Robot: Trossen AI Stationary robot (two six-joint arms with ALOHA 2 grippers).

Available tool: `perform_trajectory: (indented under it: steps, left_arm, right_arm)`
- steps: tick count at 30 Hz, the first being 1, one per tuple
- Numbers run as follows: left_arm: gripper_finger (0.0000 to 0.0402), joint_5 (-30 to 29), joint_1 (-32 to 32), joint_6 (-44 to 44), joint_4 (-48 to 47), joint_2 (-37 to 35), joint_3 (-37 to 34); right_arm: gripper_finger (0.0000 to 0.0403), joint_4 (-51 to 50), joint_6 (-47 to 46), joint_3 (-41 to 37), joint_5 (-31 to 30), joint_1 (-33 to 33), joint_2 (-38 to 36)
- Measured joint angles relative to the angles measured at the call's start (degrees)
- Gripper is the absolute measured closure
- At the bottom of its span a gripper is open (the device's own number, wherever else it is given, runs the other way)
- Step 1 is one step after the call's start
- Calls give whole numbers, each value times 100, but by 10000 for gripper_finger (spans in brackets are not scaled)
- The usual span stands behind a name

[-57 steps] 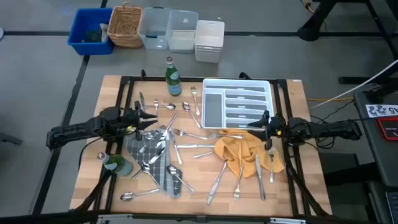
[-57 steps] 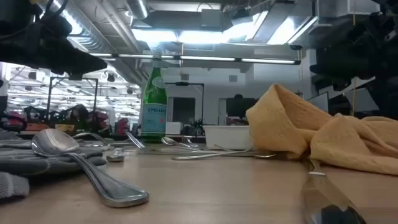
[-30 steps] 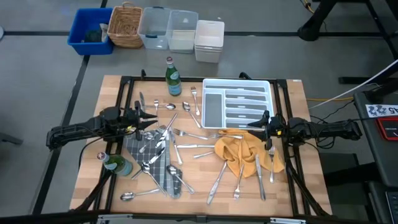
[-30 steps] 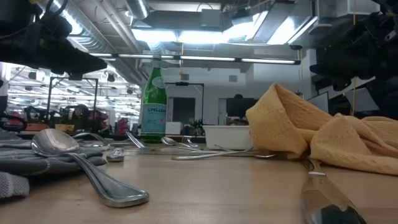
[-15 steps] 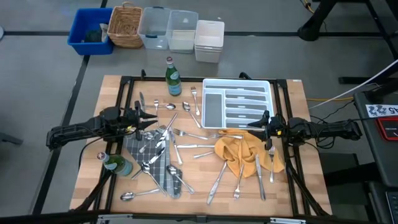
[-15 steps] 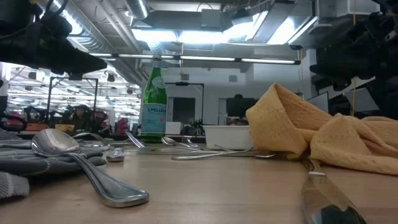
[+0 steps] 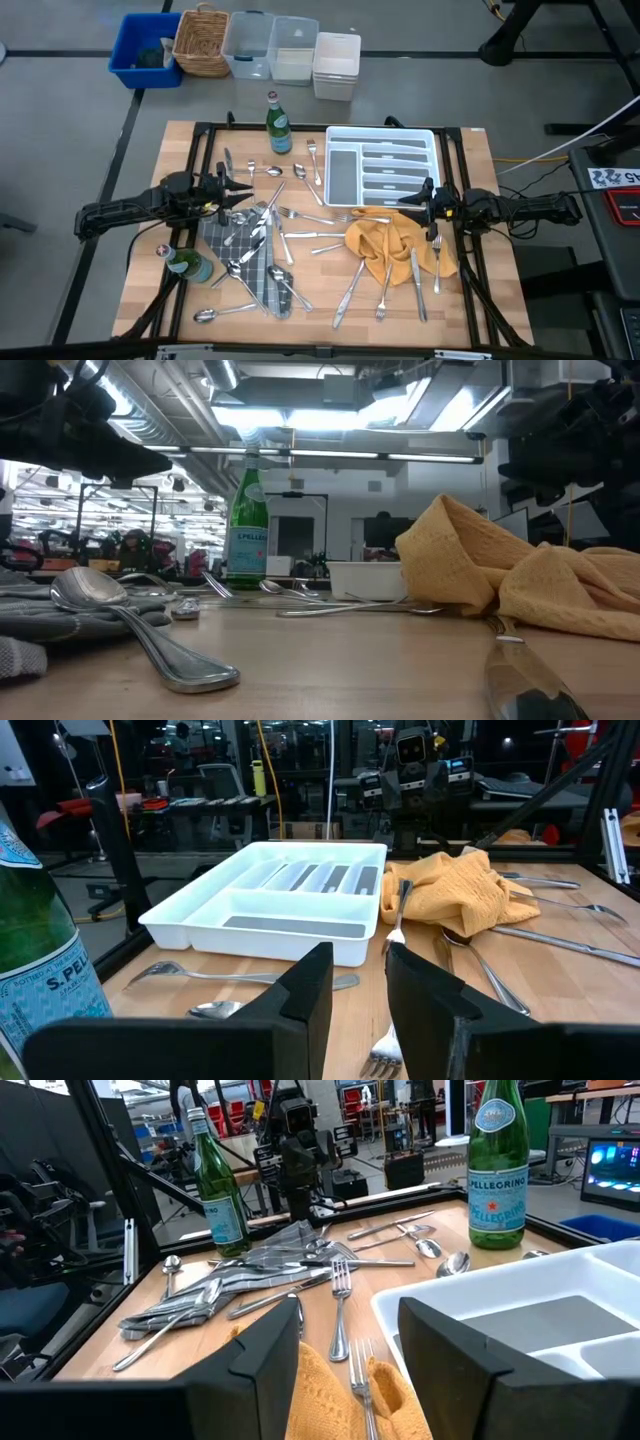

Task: Sort silverware
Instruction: Put the silver fork into the cutlery tray

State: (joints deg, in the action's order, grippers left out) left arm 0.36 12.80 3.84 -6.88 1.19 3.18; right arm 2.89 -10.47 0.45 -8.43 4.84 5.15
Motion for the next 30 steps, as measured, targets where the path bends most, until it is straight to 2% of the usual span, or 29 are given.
perform_trajectory:
  steps: [6,18,22,30]
  left_arm:
    - [315,-34,0,-67,0,1,-2]
    - [315,-50,-7,-3306,145,0,-22]
    - [315,-315,6,-4111,152,29,-22]
    - [315,-337,7,-3889,192,234,235]
  right_arm:
    - [228,3,-152,0,7,0,0]
    - [228,31,-169,0,40,0,-2]
    - [228,41,-169,0,10,2,-2]
    - [228,51,-169,2,-10,2,-2]
